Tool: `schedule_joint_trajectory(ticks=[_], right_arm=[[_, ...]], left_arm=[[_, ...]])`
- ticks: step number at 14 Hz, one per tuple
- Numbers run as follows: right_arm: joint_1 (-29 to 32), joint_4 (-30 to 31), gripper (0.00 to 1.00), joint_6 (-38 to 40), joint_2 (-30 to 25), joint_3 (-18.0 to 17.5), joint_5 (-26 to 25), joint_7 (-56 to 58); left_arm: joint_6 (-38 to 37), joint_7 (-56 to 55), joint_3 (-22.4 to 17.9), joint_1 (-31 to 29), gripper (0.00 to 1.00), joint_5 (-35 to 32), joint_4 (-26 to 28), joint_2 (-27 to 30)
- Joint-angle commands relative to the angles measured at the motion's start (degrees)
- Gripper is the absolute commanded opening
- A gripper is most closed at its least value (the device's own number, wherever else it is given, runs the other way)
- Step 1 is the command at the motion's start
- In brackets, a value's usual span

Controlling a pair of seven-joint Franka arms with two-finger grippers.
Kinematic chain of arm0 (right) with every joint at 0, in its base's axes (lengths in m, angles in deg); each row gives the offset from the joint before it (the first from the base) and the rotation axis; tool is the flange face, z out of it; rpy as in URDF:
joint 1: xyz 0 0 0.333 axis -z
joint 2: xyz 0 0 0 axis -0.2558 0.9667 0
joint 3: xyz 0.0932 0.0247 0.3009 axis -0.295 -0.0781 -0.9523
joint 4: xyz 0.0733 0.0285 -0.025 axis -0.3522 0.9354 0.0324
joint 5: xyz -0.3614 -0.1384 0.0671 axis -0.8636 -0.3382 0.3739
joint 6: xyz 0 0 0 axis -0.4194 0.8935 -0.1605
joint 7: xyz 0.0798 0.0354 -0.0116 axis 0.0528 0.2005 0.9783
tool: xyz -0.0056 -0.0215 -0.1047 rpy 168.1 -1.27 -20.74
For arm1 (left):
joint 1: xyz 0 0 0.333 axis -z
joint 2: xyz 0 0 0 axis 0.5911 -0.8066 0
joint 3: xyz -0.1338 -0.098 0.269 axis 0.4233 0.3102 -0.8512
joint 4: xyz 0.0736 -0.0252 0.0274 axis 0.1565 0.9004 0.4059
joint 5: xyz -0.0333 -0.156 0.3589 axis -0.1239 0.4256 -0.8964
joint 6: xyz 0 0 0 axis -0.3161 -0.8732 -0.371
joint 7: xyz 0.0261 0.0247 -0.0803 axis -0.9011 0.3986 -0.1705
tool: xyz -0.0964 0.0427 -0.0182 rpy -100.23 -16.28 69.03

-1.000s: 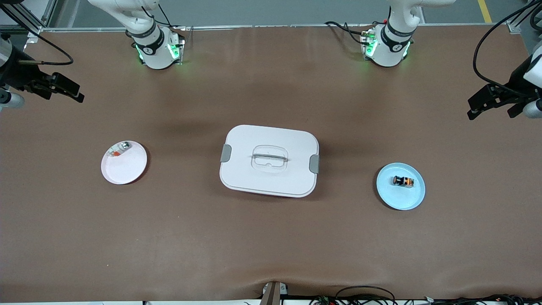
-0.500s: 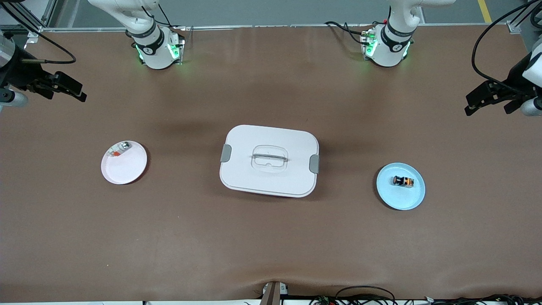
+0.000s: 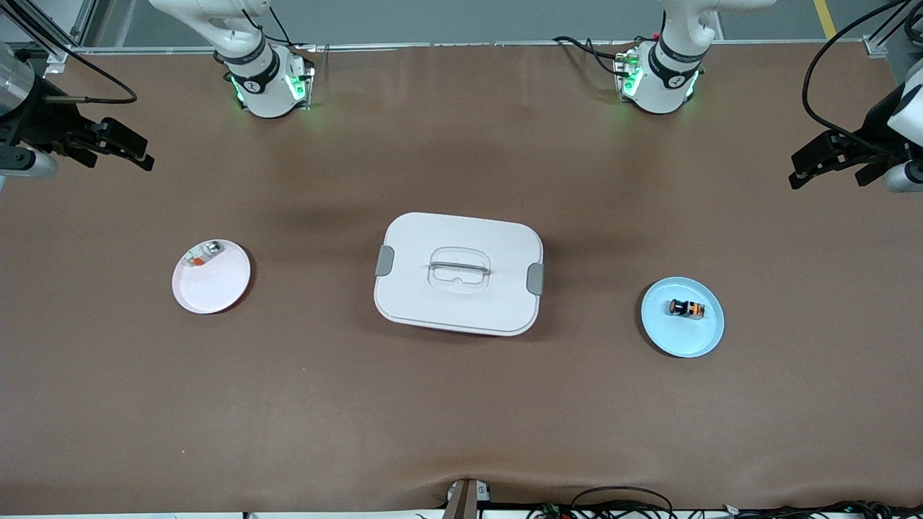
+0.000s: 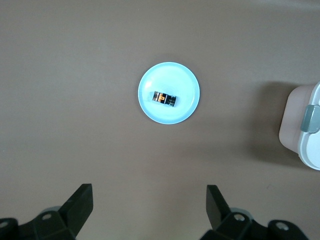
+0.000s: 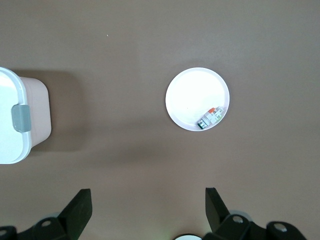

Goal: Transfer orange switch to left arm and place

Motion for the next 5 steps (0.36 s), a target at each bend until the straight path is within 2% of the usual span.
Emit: schedule_joint_trajectory(ticks=[1, 5], right_arm=[[-1.21, 1.27, 1.00, -0.15, -1.59, 1.33, 0.40, -0.18], [-1.92, 1.27, 1.00, -0.07, -1.50, 2.83, 0.40, -0.18]], left_arm=[[-1.37, 1.19, -0.30, -0.16, 1.00, 0.84, -1.32, 0.08], [-1.64, 1.27, -0.22, -0.07, 1.00, 0.84, -1.32, 0.08]])
